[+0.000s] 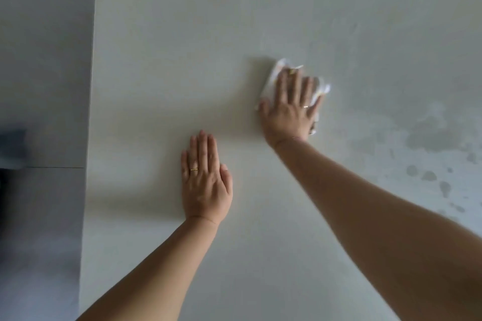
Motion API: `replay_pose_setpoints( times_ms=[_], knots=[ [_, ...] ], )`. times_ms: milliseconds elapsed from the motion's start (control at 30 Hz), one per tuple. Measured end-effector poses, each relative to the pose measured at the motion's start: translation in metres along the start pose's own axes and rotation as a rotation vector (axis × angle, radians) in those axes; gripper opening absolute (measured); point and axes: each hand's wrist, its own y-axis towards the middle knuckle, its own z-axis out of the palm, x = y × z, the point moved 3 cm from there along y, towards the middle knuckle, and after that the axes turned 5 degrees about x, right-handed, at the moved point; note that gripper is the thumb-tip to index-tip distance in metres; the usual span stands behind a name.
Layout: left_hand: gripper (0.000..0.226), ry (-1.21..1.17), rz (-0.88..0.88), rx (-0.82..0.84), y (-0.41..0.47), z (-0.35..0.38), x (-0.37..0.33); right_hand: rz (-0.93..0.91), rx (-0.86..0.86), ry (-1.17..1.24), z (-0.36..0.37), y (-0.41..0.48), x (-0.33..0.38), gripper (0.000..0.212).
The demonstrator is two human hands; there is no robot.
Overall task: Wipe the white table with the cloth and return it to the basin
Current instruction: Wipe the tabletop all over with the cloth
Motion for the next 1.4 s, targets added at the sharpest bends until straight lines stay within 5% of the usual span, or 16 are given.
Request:
replay_pose_setpoints(
  times_ms=[167, 367, 433, 567, 633, 767, 833, 967, 1033, 1167, 1333, 1400],
  knots=[
    [0.058, -0.016, -0.017, 0.013, 0.0, -0.005, -0.003, -0.633, 0.071, -0.205, 0.005, -0.015, 0.021, 0.066],
    [0.057, -0.12, -0.018, -0.014, 0.006, -0.014, -0.003, 0.058, -0.002, 0.026, -0.009, 0.035, -0.008, 0.065],
    [0.05, -0.134, -0.016, -0.057, 0.019, -0.022, -0.006, -0.049, 0.005, 0.019, -0.001, 0.019, 0.023, 0.066],
    [0.05, -0.191, -0.037, -0.123, 0.073, -0.037, -0.013, -0.612, 0.076, -0.212, -0.005, 0.015, 0.022, 0.064],
    [0.053, -0.183, -0.017, -0.099, 0.103, -0.04, -0.016, -0.519, 0.056, -0.211, -0.014, 0.045, -0.004, 0.064],
    [0.057, -0.091, 0.074, -0.016, 0.146, -0.029, -0.02, -0.031, 0.031, 0.019, -0.018, 0.068, -0.009, 0.062],
    [0.058, -0.061, 0.067, 0.008, 0.151, -0.022, -0.022, -0.124, 0.03, 0.009, -0.014, 0.057, 0.011, 0.062],
    [0.061, -0.017, 0.055, 0.01, 0.152, -0.017, -0.022, -0.644, 0.068, -0.243, -0.023, 0.068, 0.0, 0.063],
    [0.066, -0.021, 0.058, 0.017, 0.153, -0.019, -0.023, -0.548, 0.063, -0.232, -0.031, 0.097, -0.017, 0.063],
    [0.067, -0.022, 0.049, 0.022, 0.152, -0.021, -0.025, -0.052, 0.025, -0.005, -0.027, 0.113, 0.004, 0.063],
    [0.066, -0.011, 0.039, 0.031, 0.152, -0.022, -0.026, -0.619, 0.073, -0.2, -0.019, 0.092, 0.044, 0.063],
    [0.066, -0.03, 0.039, 0.031, 0.153, -0.022, -0.026, -0.567, 0.046, -0.2, -0.027, 0.119, 0.025, 0.063]
  ],
)
